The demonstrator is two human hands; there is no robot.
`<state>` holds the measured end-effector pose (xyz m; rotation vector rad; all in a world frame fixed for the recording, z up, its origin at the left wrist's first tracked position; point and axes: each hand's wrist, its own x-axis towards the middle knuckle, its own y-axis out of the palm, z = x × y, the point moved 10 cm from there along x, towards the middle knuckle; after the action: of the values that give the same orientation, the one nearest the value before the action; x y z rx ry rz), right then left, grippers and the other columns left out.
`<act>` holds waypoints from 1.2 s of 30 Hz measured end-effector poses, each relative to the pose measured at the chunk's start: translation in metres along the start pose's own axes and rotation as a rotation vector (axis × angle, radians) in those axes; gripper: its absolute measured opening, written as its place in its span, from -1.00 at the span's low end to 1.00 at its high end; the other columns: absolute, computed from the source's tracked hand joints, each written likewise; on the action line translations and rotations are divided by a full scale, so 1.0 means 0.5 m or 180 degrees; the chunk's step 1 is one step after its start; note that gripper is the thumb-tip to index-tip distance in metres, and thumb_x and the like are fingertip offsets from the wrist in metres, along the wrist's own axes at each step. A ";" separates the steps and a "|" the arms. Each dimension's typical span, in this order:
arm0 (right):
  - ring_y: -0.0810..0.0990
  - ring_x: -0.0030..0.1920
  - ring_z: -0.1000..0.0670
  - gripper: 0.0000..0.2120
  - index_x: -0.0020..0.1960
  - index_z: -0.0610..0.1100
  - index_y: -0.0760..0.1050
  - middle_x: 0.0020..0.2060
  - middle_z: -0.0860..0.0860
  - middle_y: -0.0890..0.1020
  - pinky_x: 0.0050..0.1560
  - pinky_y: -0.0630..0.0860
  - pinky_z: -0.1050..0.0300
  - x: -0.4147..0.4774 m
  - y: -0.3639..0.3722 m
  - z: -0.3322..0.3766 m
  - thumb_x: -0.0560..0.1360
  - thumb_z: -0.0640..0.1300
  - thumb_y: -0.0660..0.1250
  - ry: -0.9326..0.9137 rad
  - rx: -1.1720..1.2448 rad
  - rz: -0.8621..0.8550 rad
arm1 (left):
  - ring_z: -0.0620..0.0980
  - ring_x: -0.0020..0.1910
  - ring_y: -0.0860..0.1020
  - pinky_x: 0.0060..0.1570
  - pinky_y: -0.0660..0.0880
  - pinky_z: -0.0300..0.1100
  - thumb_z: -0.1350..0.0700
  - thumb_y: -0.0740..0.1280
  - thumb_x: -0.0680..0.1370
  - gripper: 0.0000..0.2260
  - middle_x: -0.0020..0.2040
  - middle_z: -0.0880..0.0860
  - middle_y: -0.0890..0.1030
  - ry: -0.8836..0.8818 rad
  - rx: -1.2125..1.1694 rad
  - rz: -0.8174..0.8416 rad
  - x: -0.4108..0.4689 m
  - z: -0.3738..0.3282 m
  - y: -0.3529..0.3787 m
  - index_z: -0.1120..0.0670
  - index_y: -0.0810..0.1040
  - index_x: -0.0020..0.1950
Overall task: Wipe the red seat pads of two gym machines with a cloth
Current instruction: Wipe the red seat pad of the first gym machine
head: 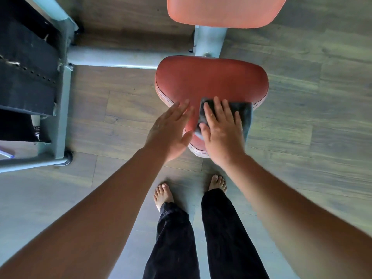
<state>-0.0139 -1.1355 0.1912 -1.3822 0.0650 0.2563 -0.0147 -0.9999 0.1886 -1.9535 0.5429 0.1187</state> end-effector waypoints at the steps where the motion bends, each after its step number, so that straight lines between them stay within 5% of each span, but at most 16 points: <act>1: 0.10 0.62 -0.12 -0.46 0.60 -0.01 0.20 0.63 -0.04 0.15 0.55 0.09 -0.21 -0.037 0.003 0.007 0.65 0.11 0.00 -0.0110 0.0063 0.0006 | 0.01 0.68 0.01 0.58 0.20 0.12 -0.12 0.13 0.66 -0.40 0.70 -0.03 0.06 0.0025 0.0009 -0.0009 0.004 -0.003 0.002 0.03 0.15 0.67; 5: 0.11 0.62 -0.10 -0.47 0.60 0.01 0.21 0.63 -0.02 0.17 0.56 0.14 -0.21 -0.014 0.006 -0.029 0.66 0.12 0.01 -0.0412 0.0192 0.0094 | 0.04 0.68 0.05 0.55 0.23 0.16 -0.16 0.03 0.65 -0.40 0.69 0.00 0.11 0.0168 0.0108 -0.0045 0.021 -0.023 0.013 0.04 0.18 0.67; 10: 0.01 0.64 -0.10 -0.43 0.63 0.02 0.11 0.64 -0.03 0.10 0.58 0.03 -0.22 0.099 0.005 -0.089 0.65 0.14 -0.04 0.0477 0.0122 0.0082 | -0.01 0.69 -0.07 0.60 0.06 0.11 -0.22 -0.03 0.70 -0.42 0.71 -0.07 -0.02 -0.0055 0.0253 -0.0007 0.045 -0.010 0.023 -0.04 0.05 0.69; 15: 0.03 0.64 -0.12 -0.42 0.63 -0.01 0.13 0.64 -0.03 0.08 0.56 0.08 -0.23 -0.061 0.013 -0.040 0.65 0.13 0.01 -0.0076 0.0315 0.0118 | 0.00 0.69 -0.05 0.61 0.08 0.13 -0.26 -0.09 0.65 -0.37 0.71 -0.06 0.00 0.0006 0.0379 0.0019 0.055 -0.012 0.027 -0.05 0.05 0.70; 18: 0.07 0.63 -0.12 -0.42 0.62 -0.01 0.17 0.63 -0.03 0.13 0.55 0.13 -0.25 0.001 0.009 -0.072 0.64 0.16 0.01 -0.0368 0.0273 0.0169 | 0.01 0.69 -0.04 0.61 0.07 0.13 -0.25 -0.07 0.68 -0.38 0.71 -0.04 -0.01 0.0043 0.0476 0.0022 0.058 -0.012 0.027 -0.03 0.03 0.70; 23: 0.02 0.64 -0.11 -0.40 0.62 0.01 0.12 0.64 -0.05 0.10 0.59 0.00 -0.24 0.101 0.005 -0.088 0.63 0.17 -0.03 0.0406 0.0079 0.0111 | 0.02 0.69 -0.04 0.61 0.10 0.13 -0.26 -0.07 0.69 -0.39 0.71 -0.03 -0.01 0.0023 0.0483 0.0050 0.056 -0.012 0.026 -0.03 0.01 0.70; 28: 0.14 0.61 -0.14 -0.40 0.60 -0.02 0.22 0.61 -0.07 0.20 0.54 0.12 -0.24 0.090 -0.002 -0.091 0.62 0.20 -0.01 -0.0393 0.0153 0.0191 | 0.02 0.69 -0.03 0.60 0.12 0.13 -0.26 -0.07 0.68 -0.38 0.71 -0.04 0.00 -0.0006 0.0457 0.0054 0.055 -0.012 0.027 -0.04 0.02 0.70; 32: 0.07 0.62 -0.14 -0.39 0.61 -0.01 0.15 0.62 -0.07 0.14 0.56 0.07 -0.25 0.262 -0.015 -0.205 0.62 0.20 0.01 0.0315 -0.0101 0.0273 | 0.02 0.69 -0.03 0.60 0.13 0.13 -0.26 -0.08 0.67 -0.38 0.71 -0.05 0.01 -0.0031 0.0429 0.0037 0.057 -0.007 0.032 -0.05 0.04 0.70; 36: 0.04 0.63 -0.17 -0.39 0.61 -0.03 0.16 0.63 -0.11 0.11 0.56 0.02 -0.26 0.194 -0.017 -0.157 0.62 0.17 0.00 0.0516 -0.0037 0.0072 | 0.01 0.69 -0.05 0.60 0.11 0.11 -0.25 -0.06 0.68 -0.39 0.71 -0.05 -0.01 -0.0047 0.0372 0.0050 0.054 -0.008 0.031 -0.05 0.04 0.70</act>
<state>0.0903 -1.2000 0.1652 -1.4125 0.2141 0.1633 0.0024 -1.0174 0.1689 -1.8337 0.5437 0.1089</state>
